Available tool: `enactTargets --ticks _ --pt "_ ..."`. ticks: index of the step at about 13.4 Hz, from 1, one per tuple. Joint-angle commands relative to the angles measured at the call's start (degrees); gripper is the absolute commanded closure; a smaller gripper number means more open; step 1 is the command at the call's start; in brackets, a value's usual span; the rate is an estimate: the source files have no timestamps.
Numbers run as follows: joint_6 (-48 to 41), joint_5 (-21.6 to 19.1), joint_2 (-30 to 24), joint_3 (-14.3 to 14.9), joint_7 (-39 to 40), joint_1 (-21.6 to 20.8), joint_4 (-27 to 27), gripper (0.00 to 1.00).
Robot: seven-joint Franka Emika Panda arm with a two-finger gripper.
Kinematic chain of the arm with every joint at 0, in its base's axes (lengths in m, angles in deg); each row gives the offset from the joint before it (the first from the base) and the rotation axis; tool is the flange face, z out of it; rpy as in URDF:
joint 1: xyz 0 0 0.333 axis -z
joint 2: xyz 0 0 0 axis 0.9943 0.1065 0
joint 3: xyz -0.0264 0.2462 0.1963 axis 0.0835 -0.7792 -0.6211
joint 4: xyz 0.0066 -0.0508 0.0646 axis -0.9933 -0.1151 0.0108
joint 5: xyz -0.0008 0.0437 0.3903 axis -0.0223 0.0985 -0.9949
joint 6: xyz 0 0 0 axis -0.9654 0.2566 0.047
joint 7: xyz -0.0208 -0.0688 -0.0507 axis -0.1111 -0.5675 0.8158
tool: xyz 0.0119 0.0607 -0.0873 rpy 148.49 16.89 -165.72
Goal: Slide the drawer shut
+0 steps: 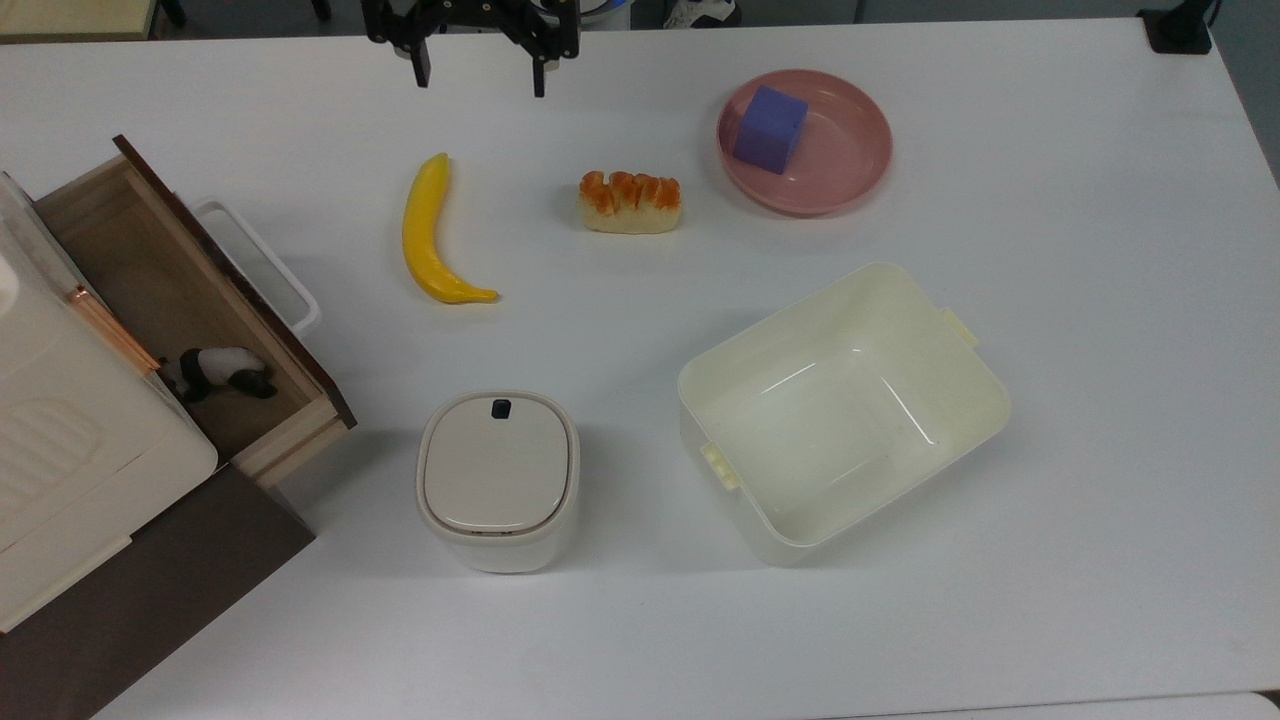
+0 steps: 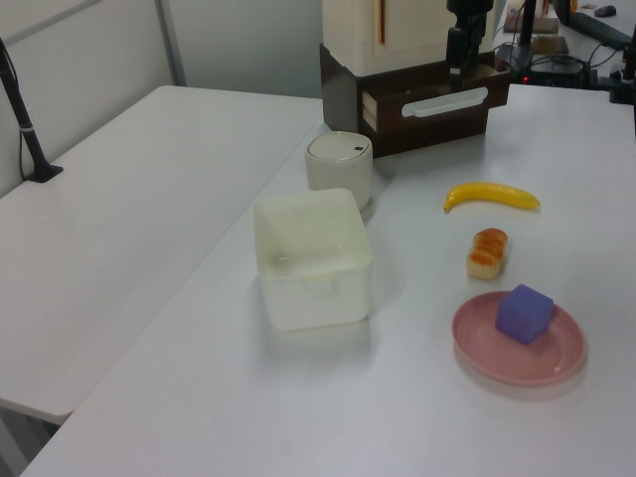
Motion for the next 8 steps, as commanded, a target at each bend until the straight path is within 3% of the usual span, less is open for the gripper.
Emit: enactTargets --ticks 1,2,3,8 --pt "-2.3 -1.7 -1.1 0.4 2.8 -0.5 -0.6 0.85" --pt "-2.9 -2.4 -1.0 0.4 2.8 -0.4 -0.4 0.96" --pt "-3.0 -3.0 -1.1 0.5 2.8 -0.3 -0.4 1.0" --pt "-2.8 -3.3 -0.8 0.6 2.8 -0.1 -0.4 1.0"
